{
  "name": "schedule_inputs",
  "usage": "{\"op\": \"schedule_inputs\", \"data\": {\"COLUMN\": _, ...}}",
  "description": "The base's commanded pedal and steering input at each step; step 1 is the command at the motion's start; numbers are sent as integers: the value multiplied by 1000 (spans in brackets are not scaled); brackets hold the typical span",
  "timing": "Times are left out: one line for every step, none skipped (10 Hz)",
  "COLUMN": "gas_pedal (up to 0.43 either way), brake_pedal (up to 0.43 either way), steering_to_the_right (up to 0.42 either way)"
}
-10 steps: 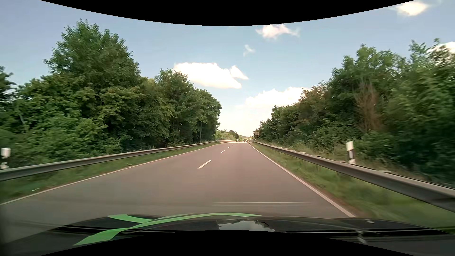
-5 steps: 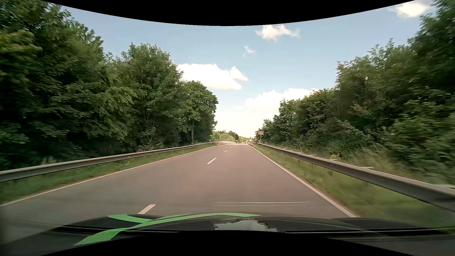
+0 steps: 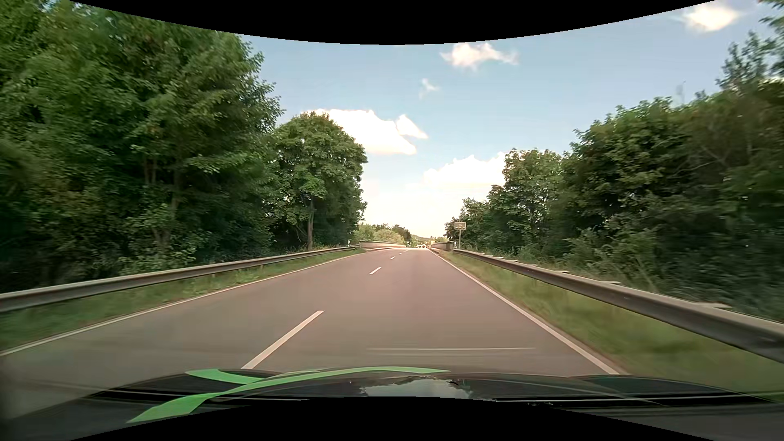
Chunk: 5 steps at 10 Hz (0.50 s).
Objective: Follow the waypoints while adhering to traffic rules and regulations
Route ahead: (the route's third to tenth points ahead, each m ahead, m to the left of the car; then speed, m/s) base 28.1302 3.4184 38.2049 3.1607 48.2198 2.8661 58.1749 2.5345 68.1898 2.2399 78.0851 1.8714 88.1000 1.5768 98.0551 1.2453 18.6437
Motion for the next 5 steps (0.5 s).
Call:
{"op": "schedule_inputs", "data": {"gas_pedal": 130, "brake_pedal": 0, "steering_to_the_right": -1}}
{"op": "schedule_inputs", "data": {"gas_pedal": 130, "brake_pedal": 0, "steering_to_the_right": -1}}
{"op": "schedule_inputs", "data": {"gas_pedal": 130, "brake_pedal": 0, "steering_to_the_right": -1}}
{"op": "schedule_inputs", "data": {"gas_pedal": 138, "brake_pedal": 0, "steering_to_the_right": 0}}
{"op": "schedule_inputs", "data": {"gas_pedal": 138, "brake_pedal": 0, "steering_to_the_right": 0}}
